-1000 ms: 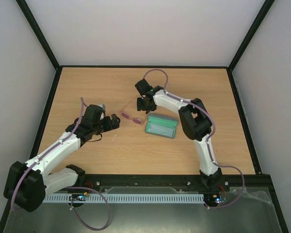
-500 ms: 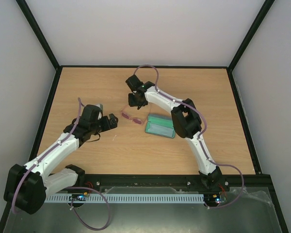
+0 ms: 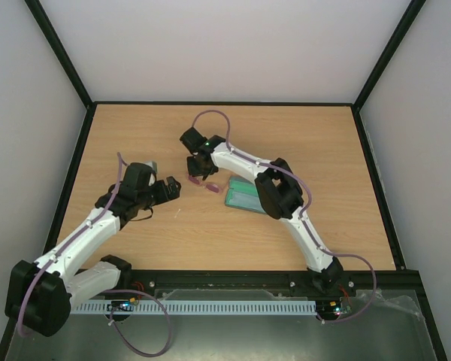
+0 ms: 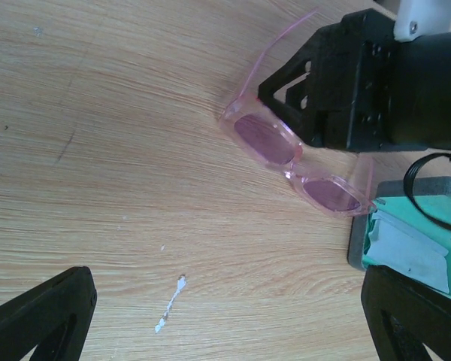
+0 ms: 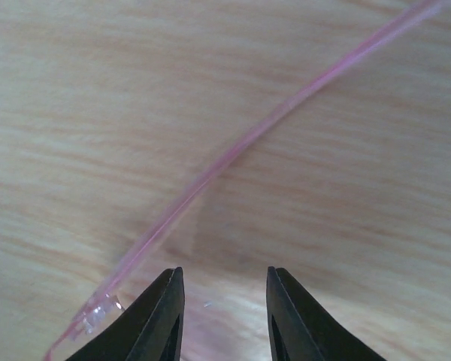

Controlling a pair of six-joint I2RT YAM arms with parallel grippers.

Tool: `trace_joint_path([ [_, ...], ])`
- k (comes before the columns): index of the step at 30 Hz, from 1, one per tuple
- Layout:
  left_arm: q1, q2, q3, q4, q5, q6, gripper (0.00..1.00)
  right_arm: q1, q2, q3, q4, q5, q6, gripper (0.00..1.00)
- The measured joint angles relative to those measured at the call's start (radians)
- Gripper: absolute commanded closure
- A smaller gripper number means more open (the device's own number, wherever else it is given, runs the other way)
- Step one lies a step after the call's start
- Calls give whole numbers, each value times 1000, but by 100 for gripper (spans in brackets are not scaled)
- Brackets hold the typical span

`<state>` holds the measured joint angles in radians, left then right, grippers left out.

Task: Organize the sunglasses
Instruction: Adjust the sunglasses at the center of the board, then pick up the sunglasses from the center of the board.

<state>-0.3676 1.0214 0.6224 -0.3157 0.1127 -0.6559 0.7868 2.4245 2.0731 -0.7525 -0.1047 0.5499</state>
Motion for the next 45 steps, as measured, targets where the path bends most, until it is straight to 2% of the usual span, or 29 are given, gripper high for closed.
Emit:
trace_joint_path([
  [10, 2, -14, 1, -19, 1, 2, 1, 107, 0, 2, 7, -48, -12, 65],
  [18, 3, -72, 40, -73, -1, 2, 1, 151, -14, -19, 17, -57, -12, 54],
  [22, 6, -106, 76, -97, -1, 2, 1, 118, -127, -150, 23, -25, -4, 52],
  [29, 9, -109, 97, -111, 0, 4, 1, 2, -297, -212, 20, 34, -29, 53],
  [33, 20, -96, 96, -117, 9, 10, 1, -37, -288, -224, 7, 40, -64, 52],
  [45, 26, -89, 77, -110, 23, 13, 1, -12, -198, -232, -12, -6, -109, 54],
])
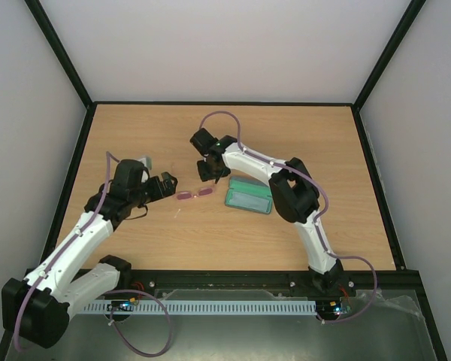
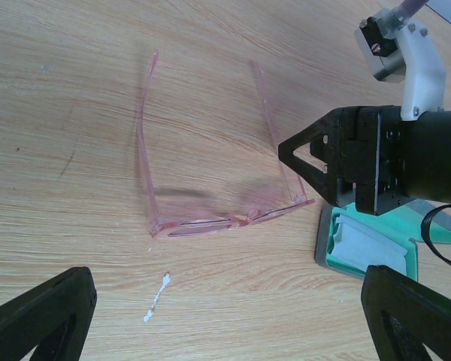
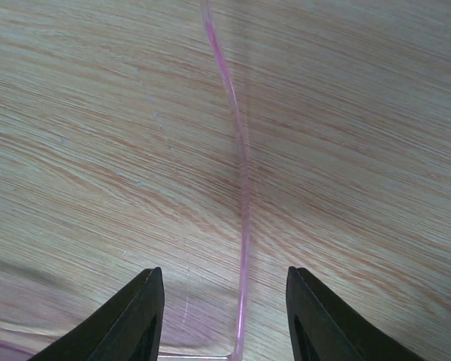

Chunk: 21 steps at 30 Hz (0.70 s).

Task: Organize the sunglasses
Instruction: Pick up the sunglasses from the center of the board.

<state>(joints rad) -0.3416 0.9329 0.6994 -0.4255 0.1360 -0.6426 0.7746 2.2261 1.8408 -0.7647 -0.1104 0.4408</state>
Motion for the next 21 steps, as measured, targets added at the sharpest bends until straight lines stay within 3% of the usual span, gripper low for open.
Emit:
trace_joint_path([
  [10, 0, 4, -14, 11, 6, 0, 1, 15, 59, 0, -19, 13, 0, 61],
  [21, 0, 4, -14, 15, 13, -1, 1, 18, 61, 0, -18, 26, 4, 89],
])
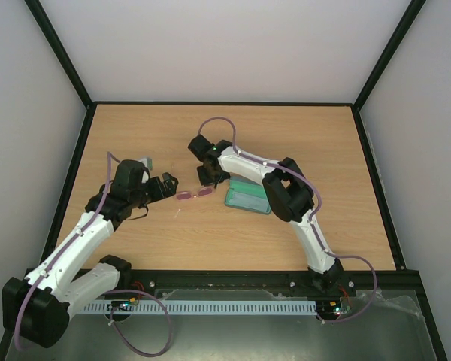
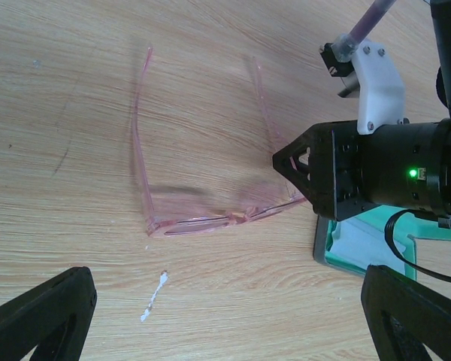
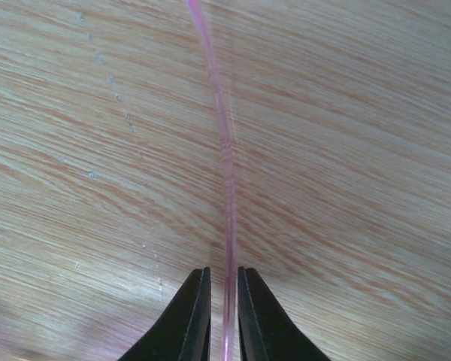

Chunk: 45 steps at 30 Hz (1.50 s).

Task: Organize the sunglasses
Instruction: Pick up the sunglasses from the center of the board, then fold the sunglasses.

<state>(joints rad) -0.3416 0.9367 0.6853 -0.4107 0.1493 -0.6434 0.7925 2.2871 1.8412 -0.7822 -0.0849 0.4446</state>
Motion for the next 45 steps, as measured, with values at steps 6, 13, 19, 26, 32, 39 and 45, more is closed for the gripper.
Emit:
trace_joint_path([
  [6, 0, -4, 0, -3, 0, 0, 1, 0, -56, -66, 37, 42, 5, 95],
  [13, 0, -16, 28, -46, 0, 0, 1, 0, -377, -279, 127, 124, -5, 99],
  [19, 0, -34, 111, -76, 15, -3, 1, 1, -766, -460, 212, 179, -20, 99],
  [26, 0, -59, 210, -99, 109, -18, 1, 6, -1064, -613, 232, 229, -34, 99],
  [32, -3, -56, 234, -97, 198, -34, 1, 8, -1138, -702, 216, 245, -34, 99],
  [39, -101, 43, 235, -98, 150, -41, 1, 43, -1136, -720, 188, 245, -34, 99],
  [45, -211, 134, 244, -92, 82, -56, 1, 74, -1080, -705, 177, 246, -38, 99],
])
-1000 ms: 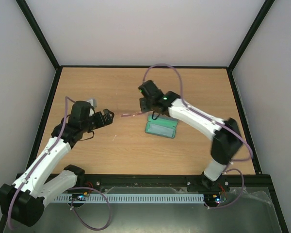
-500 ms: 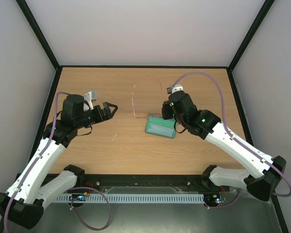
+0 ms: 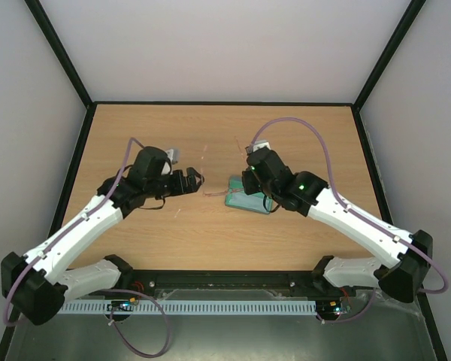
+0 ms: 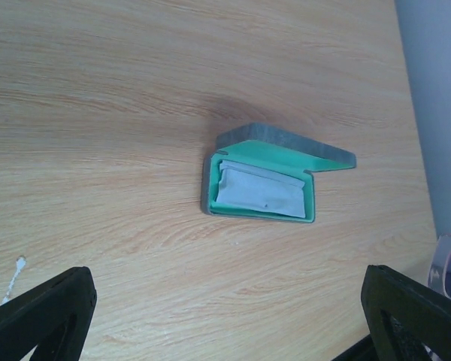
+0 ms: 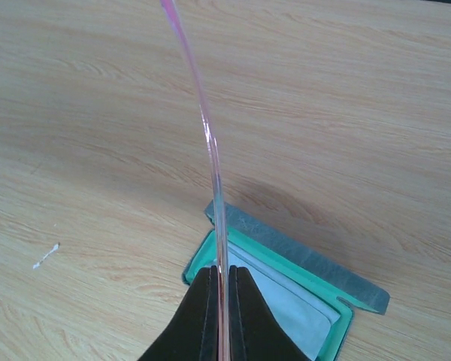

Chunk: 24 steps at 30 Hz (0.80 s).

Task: Organize the sunglasses
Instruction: Fold the sunglasses.

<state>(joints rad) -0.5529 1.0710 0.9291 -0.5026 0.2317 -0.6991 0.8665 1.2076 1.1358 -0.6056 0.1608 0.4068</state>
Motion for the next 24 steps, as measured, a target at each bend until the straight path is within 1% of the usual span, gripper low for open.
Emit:
trace_joint_path([
  [5, -63, 69, 10, 27, -55, -13, 1, 20, 29, 4, -16, 2, -1, 99],
  [12, -158, 161, 53, 63, -84, -27, 1, 30, 40, 6, -28, 1, -4, 99],
  [22, -248, 219, 75, 104, -90, -32, 1, 31, 50, 8, -58, 4, -24, 99],
  [24, -253, 223, 75, 106, -95, -37, 1, 31, 50, 9, -69, 6, -26, 99],
])
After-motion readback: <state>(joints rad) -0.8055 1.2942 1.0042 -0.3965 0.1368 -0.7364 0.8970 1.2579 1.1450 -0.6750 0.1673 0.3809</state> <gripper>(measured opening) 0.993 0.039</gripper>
